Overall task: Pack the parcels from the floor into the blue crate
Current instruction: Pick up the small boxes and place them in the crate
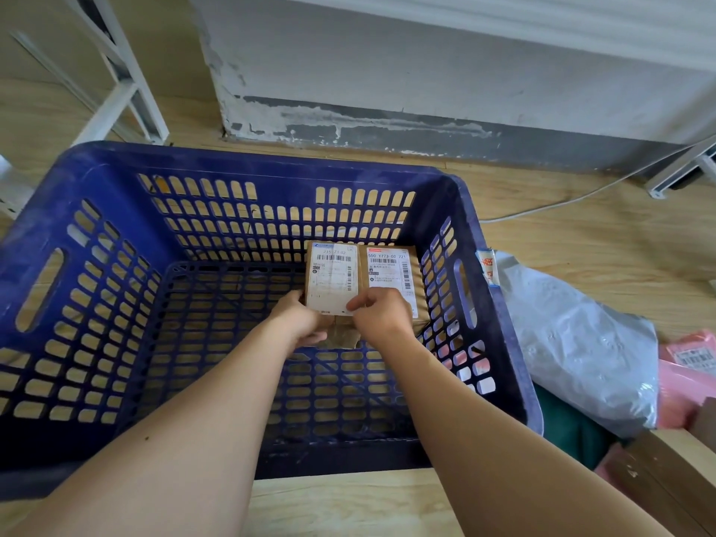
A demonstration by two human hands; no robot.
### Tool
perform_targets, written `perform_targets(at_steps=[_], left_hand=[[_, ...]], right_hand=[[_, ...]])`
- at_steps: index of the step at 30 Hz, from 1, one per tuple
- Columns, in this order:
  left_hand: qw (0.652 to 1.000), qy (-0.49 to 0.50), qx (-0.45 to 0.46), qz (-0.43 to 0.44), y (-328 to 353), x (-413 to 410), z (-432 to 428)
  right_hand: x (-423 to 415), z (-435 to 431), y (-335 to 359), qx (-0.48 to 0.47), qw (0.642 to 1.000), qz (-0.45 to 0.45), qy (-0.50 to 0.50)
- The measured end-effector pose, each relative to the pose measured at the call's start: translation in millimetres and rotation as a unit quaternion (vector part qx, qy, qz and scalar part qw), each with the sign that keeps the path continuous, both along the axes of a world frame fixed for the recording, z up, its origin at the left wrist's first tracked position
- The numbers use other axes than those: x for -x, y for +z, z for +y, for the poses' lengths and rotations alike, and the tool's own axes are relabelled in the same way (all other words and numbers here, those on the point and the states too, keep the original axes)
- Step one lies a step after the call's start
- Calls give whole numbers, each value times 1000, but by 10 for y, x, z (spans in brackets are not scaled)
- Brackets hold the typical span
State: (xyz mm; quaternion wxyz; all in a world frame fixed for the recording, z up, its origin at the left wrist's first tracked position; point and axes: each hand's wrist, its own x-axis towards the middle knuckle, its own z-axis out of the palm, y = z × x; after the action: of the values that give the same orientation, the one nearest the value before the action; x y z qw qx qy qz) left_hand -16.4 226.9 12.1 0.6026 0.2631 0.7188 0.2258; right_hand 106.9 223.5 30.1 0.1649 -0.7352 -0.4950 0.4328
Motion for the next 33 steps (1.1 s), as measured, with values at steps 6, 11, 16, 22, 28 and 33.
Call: perform_targets(at_steps=[6, 11, 16, 22, 28, 33], left_hand=[[1000, 17, -5, 13, -63, 50, -16], [998, 2, -38, 49, -106, -3, 48], [998, -13, -36, 55, -137, -1, 46], [981, -98, -3, 169, -90, -47, 32], [964, -127, -65, 226, 125, -90, 33], [933, -180, -161, 268, 404, -167, -52]], right_hand=[[28, -2, 1, 0, 1000, -17, 14], [43, 10, -29, 0, 1000, -16, 11], [44, 4, -27, -5, 1000, -17, -8], [-1, -29, 70, -12, 1000, -15, -19], [-113, -131, 372, -41, 999, -21, -5], [-204, -251, 614, -80, 996, -37, -16]])
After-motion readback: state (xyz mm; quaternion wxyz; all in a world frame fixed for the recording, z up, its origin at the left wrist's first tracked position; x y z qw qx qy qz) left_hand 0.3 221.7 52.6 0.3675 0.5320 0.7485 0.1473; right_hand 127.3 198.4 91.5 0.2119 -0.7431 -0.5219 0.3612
